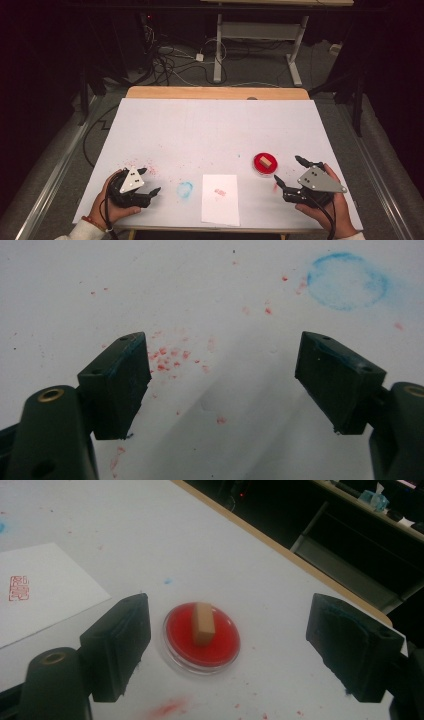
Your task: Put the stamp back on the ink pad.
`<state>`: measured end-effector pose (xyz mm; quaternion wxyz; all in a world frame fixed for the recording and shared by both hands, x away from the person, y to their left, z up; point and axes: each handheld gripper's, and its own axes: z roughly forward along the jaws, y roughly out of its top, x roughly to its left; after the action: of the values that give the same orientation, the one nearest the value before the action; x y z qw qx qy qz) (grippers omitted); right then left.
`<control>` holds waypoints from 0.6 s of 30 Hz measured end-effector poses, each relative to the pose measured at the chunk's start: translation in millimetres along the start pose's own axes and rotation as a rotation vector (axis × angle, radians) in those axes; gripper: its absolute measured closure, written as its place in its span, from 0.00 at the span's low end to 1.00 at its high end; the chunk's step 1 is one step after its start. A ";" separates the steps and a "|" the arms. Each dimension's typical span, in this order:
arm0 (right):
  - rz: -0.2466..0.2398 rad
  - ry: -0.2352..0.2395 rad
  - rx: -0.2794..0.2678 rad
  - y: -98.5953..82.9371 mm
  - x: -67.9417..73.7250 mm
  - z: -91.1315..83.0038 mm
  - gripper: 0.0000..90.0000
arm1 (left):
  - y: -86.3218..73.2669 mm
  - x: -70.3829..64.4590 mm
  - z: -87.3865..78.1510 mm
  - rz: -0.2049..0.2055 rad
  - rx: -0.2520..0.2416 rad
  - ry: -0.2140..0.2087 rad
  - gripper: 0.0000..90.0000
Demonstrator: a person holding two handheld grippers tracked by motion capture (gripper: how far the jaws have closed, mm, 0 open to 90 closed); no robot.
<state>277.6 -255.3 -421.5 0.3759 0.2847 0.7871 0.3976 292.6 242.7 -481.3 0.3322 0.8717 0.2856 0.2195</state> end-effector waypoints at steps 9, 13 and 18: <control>0.022 -0.014 0.034 -22.6 -2.1 -0.4 0.21 | 1.3 0.1 3.4 0.007 0.000 -0.021 0.24; 0.043 -0.023 0.065 -34.9 -3.8 0.3 0.21 | 1.8 1.8 6.8 0.002 0.002 -0.031 0.24; 0.051 -0.011 0.102 -51.1 -3.1 2.4 0.21 | 2.4 1.7 8.8 0.005 0.007 -0.035 0.24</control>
<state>273.7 -283.3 -464.2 0.3548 0.3256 0.7969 0.3647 299.8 238.3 -485.3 0.3336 0.8773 0.2783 0.2040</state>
